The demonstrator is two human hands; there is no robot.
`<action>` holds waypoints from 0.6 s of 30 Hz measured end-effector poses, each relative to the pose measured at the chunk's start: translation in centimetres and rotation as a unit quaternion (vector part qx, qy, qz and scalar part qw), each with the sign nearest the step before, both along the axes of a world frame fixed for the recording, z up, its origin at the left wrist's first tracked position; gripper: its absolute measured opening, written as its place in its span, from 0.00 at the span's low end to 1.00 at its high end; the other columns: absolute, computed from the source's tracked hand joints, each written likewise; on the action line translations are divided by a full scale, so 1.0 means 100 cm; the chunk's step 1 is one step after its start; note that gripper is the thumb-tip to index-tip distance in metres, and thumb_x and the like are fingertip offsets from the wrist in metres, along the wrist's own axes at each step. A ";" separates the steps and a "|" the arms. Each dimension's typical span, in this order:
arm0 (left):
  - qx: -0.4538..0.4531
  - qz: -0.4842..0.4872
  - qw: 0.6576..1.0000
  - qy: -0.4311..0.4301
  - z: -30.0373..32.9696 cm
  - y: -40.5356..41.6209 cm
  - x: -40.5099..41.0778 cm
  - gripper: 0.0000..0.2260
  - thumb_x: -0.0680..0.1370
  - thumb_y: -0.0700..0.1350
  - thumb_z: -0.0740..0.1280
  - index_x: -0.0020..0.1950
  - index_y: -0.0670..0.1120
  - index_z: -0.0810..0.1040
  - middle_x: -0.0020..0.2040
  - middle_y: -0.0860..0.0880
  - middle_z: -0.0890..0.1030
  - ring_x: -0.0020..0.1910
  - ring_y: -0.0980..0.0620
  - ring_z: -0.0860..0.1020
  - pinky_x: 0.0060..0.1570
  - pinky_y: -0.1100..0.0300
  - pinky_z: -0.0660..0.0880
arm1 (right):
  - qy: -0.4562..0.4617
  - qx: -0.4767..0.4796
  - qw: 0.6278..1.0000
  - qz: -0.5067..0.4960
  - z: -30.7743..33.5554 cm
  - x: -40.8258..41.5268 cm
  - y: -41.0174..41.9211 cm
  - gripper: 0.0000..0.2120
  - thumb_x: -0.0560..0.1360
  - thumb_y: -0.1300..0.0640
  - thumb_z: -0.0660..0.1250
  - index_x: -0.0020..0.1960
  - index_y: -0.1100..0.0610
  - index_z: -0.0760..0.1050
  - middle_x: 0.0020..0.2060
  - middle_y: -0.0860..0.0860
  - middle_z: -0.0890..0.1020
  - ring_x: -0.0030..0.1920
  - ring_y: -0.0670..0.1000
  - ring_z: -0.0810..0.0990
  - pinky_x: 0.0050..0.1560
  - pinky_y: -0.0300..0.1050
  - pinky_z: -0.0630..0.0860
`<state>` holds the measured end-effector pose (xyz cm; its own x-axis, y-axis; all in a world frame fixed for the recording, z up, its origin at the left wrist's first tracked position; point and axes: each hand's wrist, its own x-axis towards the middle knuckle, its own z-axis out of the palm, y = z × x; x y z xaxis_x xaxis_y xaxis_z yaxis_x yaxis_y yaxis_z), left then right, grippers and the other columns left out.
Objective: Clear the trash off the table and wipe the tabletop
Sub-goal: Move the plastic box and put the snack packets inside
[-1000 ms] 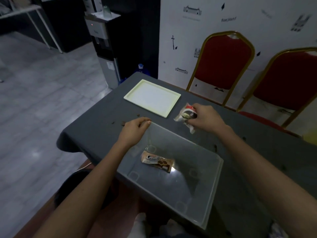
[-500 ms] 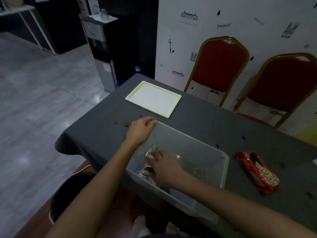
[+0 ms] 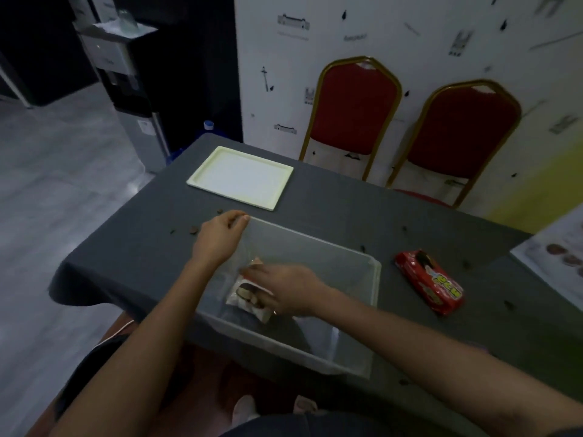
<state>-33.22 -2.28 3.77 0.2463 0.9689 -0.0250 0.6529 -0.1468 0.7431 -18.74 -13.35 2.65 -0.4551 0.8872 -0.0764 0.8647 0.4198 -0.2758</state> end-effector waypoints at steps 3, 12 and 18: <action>0.005 0.000 1.000 0.010 0.000 0.000 0.004 0.14 0.79 0.52 0.61 0.59 0.48 0.79 0.58 0.44 0.81 0.58 0.44 0.77 0.56 0.54 0.72 | 0.149 0.244 0.943 -0.169 0.038 0.058 -0.010 0.13 0.76 0.55 0.61 0.56 0.54 0.79 0.46 0.53 0.85 0.42 0.54 0.84 0.39 0.46 0.80; 0.020 0.001 0.999 0.038 0.005 -0.006 0.009 0.15 0.79 0.52 0.60 0.60 0.47 0.78 0.59 0.43 0.81 0.60 0.42 0.76 0.58 0.52 0.71 | -0.116 -0.197 0.779 -0.585 -0.021 0.248 -0.081 0.41 0.69 0.39 0.70 0.75 0.46 0.52 0.67 0.60 0.69 0.66 0.64 0.69 0.65 0.62 0.65; 0.012 0.001 0.999 0.038 0.011 -0.010 0.009 0.15 0.79 0.53 0.60 0.60 0.48 0.78 0.59 0.44 0.81 0.60 0.43 0.76 0.56 0.54 0.71 | 0.028 -0.049 0.803 -0.594 0.009 0.239 -0.069 0.39 0.67 0.44 0.74 0.72 0.45 0.57 0.63 0.58 0.74 0.59 0.61 0.76 0.58 0.60 0.75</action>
